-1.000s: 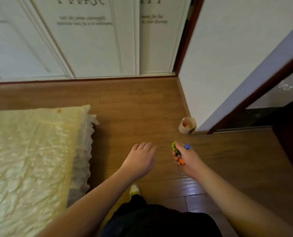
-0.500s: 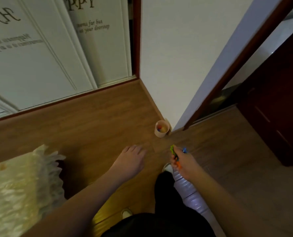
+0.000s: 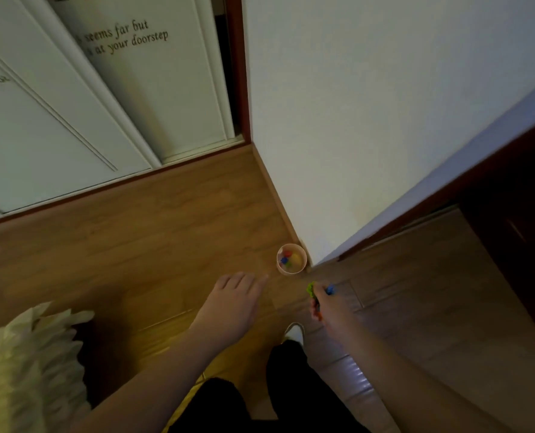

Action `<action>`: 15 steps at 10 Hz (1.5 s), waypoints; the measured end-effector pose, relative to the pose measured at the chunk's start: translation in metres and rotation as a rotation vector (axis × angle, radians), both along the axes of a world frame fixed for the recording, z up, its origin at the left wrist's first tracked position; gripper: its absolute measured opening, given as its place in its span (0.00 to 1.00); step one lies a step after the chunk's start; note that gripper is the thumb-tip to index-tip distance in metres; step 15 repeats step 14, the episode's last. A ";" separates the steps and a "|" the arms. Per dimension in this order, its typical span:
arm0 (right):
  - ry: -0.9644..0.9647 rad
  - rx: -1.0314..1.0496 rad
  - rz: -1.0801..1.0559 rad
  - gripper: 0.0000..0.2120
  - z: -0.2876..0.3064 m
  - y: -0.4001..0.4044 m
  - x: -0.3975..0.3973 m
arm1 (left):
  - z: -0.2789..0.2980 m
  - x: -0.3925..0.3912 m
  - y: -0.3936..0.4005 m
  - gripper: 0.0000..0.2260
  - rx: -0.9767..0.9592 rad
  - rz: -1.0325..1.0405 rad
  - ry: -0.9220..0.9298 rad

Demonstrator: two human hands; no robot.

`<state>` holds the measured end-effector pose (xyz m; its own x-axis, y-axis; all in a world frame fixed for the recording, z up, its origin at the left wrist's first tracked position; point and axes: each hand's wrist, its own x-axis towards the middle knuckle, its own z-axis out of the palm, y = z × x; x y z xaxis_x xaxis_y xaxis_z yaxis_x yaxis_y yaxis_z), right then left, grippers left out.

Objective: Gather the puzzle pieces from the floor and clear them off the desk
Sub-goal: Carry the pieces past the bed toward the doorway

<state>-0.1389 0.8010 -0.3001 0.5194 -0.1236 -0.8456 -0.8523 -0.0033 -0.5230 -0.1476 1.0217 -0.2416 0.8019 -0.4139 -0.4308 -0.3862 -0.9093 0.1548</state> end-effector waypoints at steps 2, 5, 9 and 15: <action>0.082 -0.146 0.139 0.15 -0.082 -0.014 0.063 | -0.054 0.049 -0.018 0.25 0.012 0.075 0.079; 0.160 -0.315 0.068 0.15 -0.259 -0.006 0.098 | -0.231 0.084 0.008 0.27 -0.091 -0.001 0.140; 0.127 -0.390 0.089 0.11 -0.475 0.010 0.150 | -0.416 0.133 -0.003 0.22 -0.066 -0.098 0.110; 0.135 -0.278 0.042 0.16 -0.541 0.006 0.180 | -0.458 0.152 0.004 0.26 0.122 -0.009 0.152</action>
